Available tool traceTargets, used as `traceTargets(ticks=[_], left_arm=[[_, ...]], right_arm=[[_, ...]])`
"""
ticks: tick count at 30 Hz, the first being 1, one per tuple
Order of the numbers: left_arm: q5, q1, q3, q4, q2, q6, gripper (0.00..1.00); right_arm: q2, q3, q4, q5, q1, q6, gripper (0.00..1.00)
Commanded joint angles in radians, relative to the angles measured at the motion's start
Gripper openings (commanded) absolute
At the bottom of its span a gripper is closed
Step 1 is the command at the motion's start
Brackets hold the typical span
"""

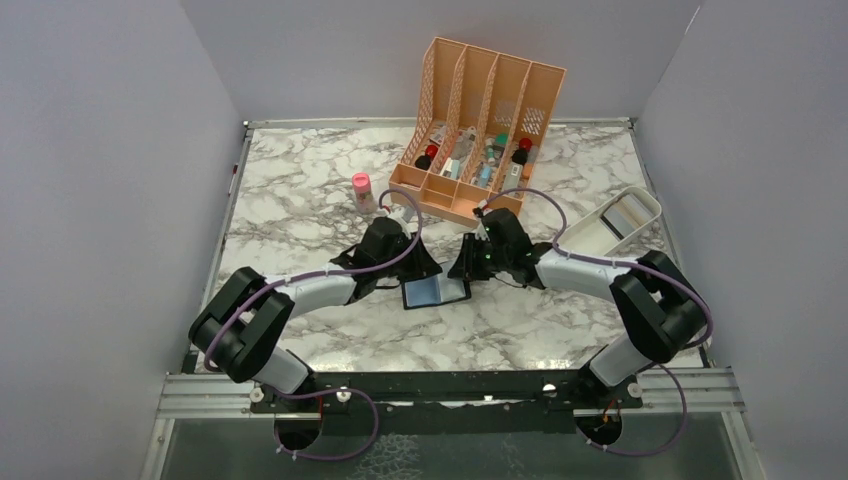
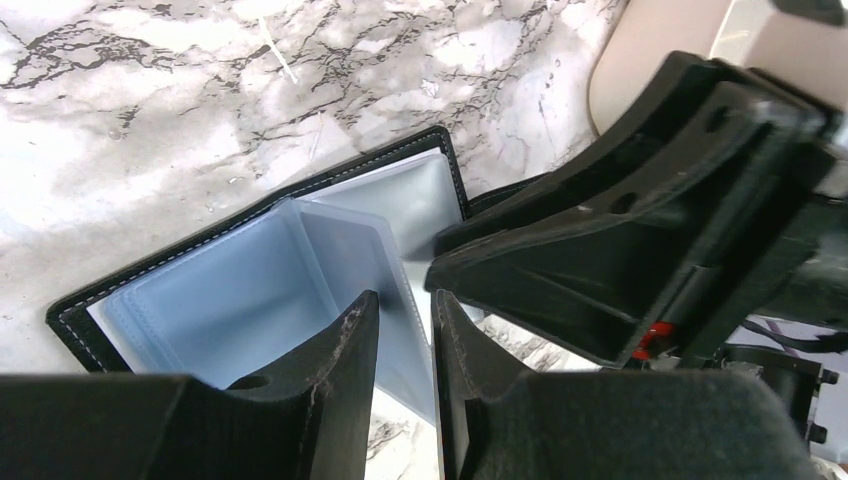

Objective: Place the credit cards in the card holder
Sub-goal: Turn over the card slot in the card holder.

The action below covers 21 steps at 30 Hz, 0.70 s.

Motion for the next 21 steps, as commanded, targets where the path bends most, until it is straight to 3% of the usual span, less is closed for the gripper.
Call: traceTargets(ticks=[1, 13, 21], left_arm=[[0.01, -0.005, 0.037, 0.023, 0.018, 0.023, 0.29], [0.043, -0.007, 0.077, 0.031, 0.054, 0.043, 0.35], [0.081, -0.008, 0.094, 0.041, 0.091, 0.057, 0.36]], right_arm=[[-0.061, 0.009, -0.09, 0.118, 0.006, -0.047, 0.27], [-0.317, 0.067, -0.316, 0.404, -0.021, -0.202, 0.34], [-0.366, 0.195, -0.365, 0.54, -0.132, -0.417, 0.37]])
